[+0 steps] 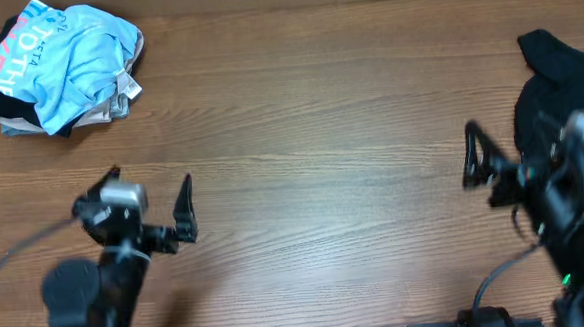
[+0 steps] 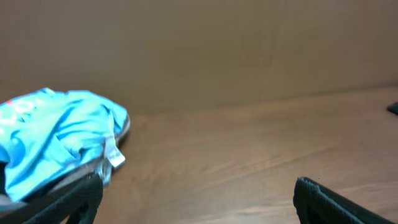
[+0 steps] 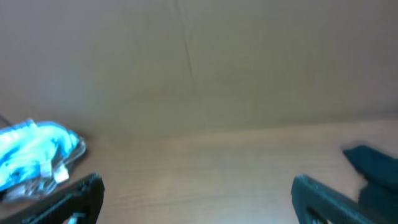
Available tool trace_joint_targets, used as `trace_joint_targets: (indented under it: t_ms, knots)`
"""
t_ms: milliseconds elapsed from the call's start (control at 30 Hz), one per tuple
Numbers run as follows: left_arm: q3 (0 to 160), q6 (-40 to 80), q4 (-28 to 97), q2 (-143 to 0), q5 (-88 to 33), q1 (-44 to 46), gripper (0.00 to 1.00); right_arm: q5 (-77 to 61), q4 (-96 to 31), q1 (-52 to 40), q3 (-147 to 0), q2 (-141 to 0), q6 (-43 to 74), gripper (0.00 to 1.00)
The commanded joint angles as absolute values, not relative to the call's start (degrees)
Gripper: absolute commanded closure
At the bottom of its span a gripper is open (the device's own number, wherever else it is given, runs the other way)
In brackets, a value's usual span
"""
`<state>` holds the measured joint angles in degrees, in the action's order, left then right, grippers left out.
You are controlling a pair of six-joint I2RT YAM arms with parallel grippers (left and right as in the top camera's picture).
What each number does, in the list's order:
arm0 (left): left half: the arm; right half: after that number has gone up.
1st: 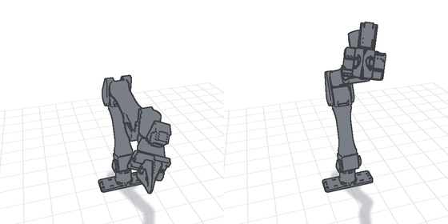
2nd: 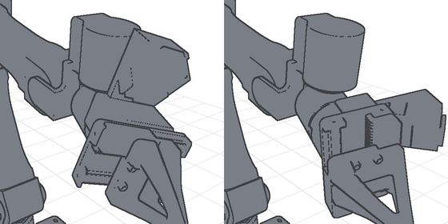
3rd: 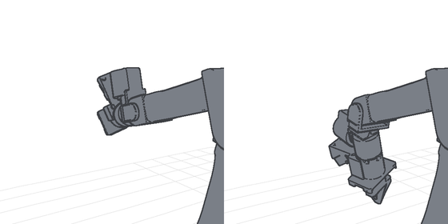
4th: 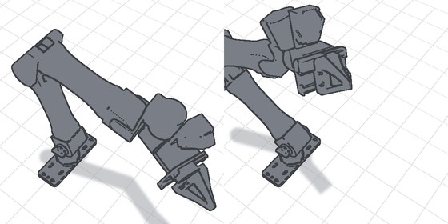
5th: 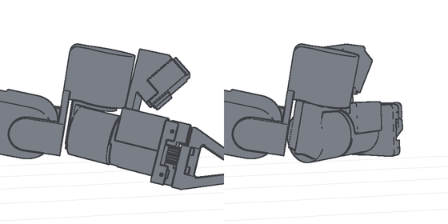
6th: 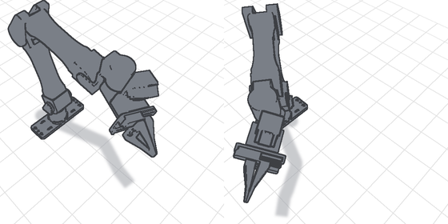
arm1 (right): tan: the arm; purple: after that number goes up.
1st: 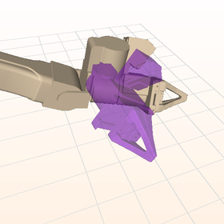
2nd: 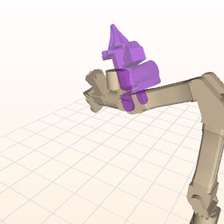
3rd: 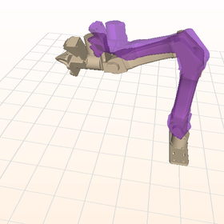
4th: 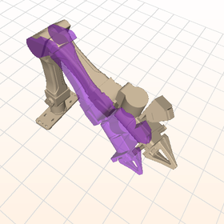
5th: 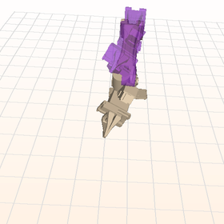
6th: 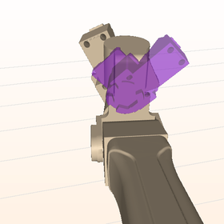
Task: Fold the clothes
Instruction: 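Reach the right gripper to the black polo shirt and grasp it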
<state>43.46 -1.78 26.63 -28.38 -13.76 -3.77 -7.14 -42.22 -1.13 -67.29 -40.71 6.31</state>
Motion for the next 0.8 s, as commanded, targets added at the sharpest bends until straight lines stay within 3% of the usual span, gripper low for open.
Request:
trace_joint_targets:
  t_ms: [0,133,333,567,767]
  knots:
    - [52.53,-3.05,31.29,-37.17,-14.24,-4.12,0.0,-6.04,-50.39,-0.95,-81.89,-52.36,5.96,0.0]
    - [58.59,-3.01,34.44,-45.23,-15.14,-4.12,0.0,-5.76,-56.77,-0.93,-93.47,-63.96,5.96,0.0]
    - [59.11,-2.98,32.77,-52.99,-16.67,-4.12,0.0,1.8,-57.89,1.13,-94.91,-75.16,8.56,0.0]
    - [59.11,2.33,31.64,-59.99,-17.89,-4.12,0.0,6.83,-66.22,16.84,-93.89,-88.92,27.88,0.0]
    - [59.11,4.56,31.66,-62.74,-21.52,-4.1,0.0,1.78,-64.2,27.42,-91.05,-100.27,29.63,0.01]
